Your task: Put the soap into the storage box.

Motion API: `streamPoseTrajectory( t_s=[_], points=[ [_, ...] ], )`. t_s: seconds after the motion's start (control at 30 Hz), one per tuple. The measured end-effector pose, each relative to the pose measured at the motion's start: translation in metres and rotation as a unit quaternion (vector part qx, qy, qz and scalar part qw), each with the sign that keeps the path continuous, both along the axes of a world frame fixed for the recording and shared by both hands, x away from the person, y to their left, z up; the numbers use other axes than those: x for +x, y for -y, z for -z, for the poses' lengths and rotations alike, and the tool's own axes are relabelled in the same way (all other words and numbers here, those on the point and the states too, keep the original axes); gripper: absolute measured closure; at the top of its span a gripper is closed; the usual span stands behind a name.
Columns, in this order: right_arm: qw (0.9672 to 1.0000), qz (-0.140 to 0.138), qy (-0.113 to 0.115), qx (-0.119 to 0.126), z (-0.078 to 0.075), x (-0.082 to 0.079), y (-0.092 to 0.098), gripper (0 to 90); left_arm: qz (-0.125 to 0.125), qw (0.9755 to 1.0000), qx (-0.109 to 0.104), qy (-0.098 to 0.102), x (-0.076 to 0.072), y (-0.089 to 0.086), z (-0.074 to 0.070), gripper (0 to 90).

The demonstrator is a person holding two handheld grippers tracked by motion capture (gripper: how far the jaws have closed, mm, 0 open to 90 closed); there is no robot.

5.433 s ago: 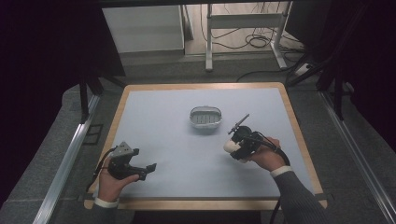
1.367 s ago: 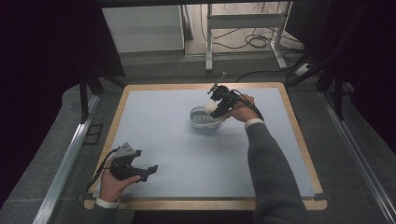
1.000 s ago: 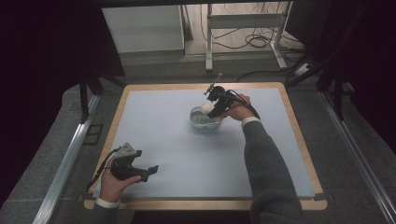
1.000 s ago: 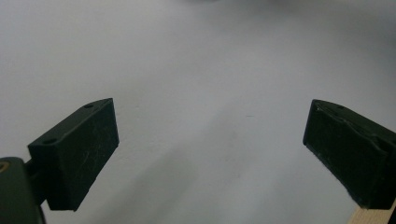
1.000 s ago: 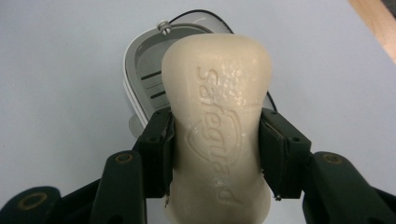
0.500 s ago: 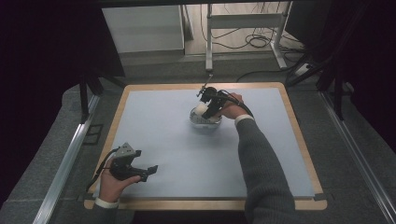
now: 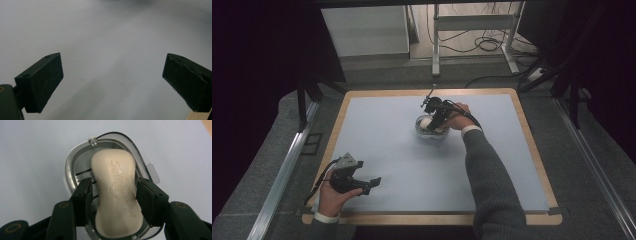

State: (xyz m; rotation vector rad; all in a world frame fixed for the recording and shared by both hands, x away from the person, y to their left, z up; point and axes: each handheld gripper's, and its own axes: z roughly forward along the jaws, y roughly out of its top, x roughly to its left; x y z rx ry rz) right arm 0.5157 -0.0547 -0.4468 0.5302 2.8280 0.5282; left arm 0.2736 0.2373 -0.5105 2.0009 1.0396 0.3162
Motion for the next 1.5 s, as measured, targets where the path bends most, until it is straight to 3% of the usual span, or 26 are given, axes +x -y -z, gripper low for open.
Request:
streamPoseTrajectory(
  t_s=[0.07,0.2,0.47,0.57,0.97,1.03,1.07,1.17,1.23,1.3,1.37,1.4,1.43,1.5],
  points=[
    [0.9999,0.007,0.005,0.008,-0.003,-0.002,0.002,42.8,-0.001,1.0000,0.000,0.000,0.000,0.000,0.000,3.7],
    [0.9983,0.032,0.008,0.049,-0.012,-0.010,0.007,38.6,-0.001,1.0000,0.003,0.000,0.000,0.001,0.001,3.7],
    [0.9947,0.059,0.021,0.082,-0.020,-0.032,0.018,31.4,0.000,1.0000,0.002,0.000,0.000,0.001,0.000,3.7],
    [0.9903,0.074,0.025,0.115,-0.019,-0.044,0.034,30.9,-0.004,1.0000,-0.001,0.001,-0.001,0.000,0.000,3.7],
    [0.9800,0.112,0.042,0.159,-0.001,-0.094,0.087,28.9,-0.007,1.0000,-0.003,0.003,-0.001,-0.001,-0.001,3.9],
    [0.9749,0.125,0.048,0.178,0.005,-0.109,0.104,28.8,-0.008,1.0000,-0.004,0.003,-0.001,0.001,0.000,3.9],
    [0.9749,0.125,0.048,0.178,0.005,-0.109,0.104,28.8,-0.008,1.0000,-0.004,0.003,-0.001,0.001,0.000,3.9],
    [0.9702,0.138,0.056,0.191,0.014,-0.127,0.123,28.5,-0.008,1.0000,-0.003,0.002,-0.001,0.001,0.000,3.9],
    [0.9696,0.142,0.059,0.191,0.016,-0.132,0.127,28.4,-0.009,1.0000,-0.003,0.003,-0.001,0.001,0.000,3.9],
    [0.9645,0.156,0.066,0.203,0.023,-0.144,0.139,28.2,-0.010,0.9999,0.000,0.004,-0.001,-0.001,-0.001,3.9],
    [0.9613,0.166,0.069,0.209,0.027,-0.151,0.146,28.2,-0.012,0.9999,0.001,0.005,-0.001,-0.001,-0.001,3.9],
    [0.9613,0.166,0.069,0.209,0.027,-0.151,0.146,28.2,-0.012,0.9999,0.001,0.005,-0.001,-0.001,-0.001,3.9],
    [0.9589,0.168,0.070,0.218,0.031,-0.154,0.150,28.2,-0.013,0.9999,0.002,0.005,-0.001,-0.001,-0.001,3.9],
    [0.9597,0.168,0.068,0.215,0.036,-0.156,0.152,28.2,-0.015,0.9999,0.003,0.006,-0.001,-0.002,-0.001,3.9]
  ],
)
